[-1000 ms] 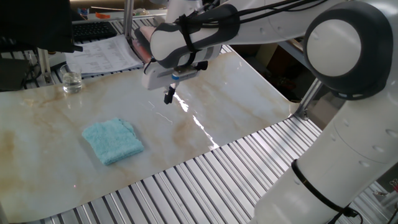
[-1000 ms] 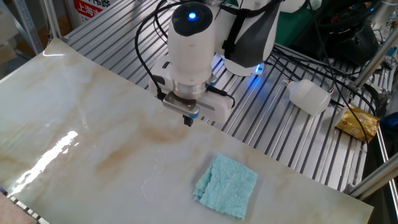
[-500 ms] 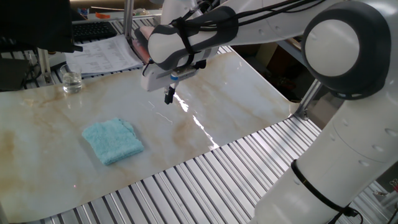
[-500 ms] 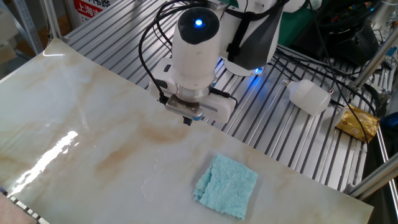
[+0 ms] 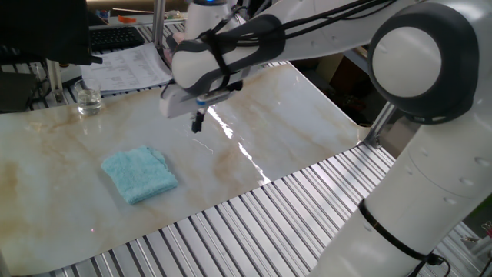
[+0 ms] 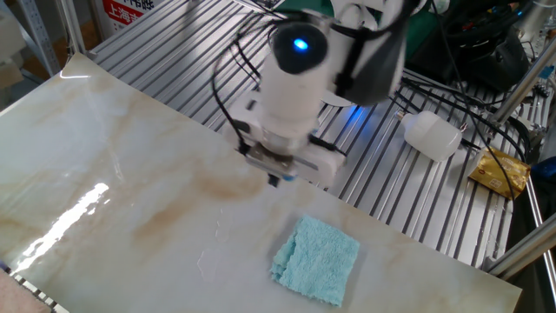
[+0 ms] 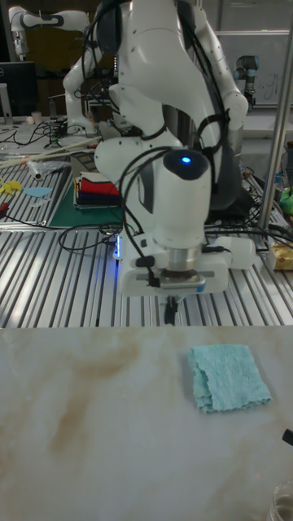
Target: Clean the tabletop with a sponge
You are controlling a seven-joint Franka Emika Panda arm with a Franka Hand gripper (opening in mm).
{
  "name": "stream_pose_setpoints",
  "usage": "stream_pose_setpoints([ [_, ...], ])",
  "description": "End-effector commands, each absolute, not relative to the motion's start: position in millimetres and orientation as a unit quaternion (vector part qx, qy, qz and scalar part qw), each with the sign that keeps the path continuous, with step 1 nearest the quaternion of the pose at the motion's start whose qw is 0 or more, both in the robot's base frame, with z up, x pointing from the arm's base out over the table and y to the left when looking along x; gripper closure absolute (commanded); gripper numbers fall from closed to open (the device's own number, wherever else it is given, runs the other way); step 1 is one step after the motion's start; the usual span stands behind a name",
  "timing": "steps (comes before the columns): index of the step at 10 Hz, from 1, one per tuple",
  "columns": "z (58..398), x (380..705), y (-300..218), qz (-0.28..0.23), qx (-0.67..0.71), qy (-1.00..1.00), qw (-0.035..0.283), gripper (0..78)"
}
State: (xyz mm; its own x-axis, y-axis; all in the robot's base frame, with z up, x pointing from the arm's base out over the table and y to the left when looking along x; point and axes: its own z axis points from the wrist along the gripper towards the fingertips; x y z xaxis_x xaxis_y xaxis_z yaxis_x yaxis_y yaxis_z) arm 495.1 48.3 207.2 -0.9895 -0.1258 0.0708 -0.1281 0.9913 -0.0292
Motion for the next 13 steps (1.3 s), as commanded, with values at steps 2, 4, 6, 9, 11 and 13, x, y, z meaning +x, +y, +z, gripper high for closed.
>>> stream_pose_setpoints([
  [2, 171, 503, 104, 0.014, 0.043, -0.999, 0.027, 77.6],
  [4, 169, 504, 105, 0.013, 0.044, -0.999, 0.028, 77.6],
  [6, 169, 504, 105, 0.011, 0.054, -0.997, 0.05, 77.6],
  [9, 169, 504, 105, 0.013, 0.057, -0.997, 0.048, 77.6],
  [11, 169, 504, 105, 0.012, 0.054, -0.997, 0.049, 77.6],
  [13, 169, 504, 105, 0.013, 0.047, -0.998, 0.045, 77.6],
])
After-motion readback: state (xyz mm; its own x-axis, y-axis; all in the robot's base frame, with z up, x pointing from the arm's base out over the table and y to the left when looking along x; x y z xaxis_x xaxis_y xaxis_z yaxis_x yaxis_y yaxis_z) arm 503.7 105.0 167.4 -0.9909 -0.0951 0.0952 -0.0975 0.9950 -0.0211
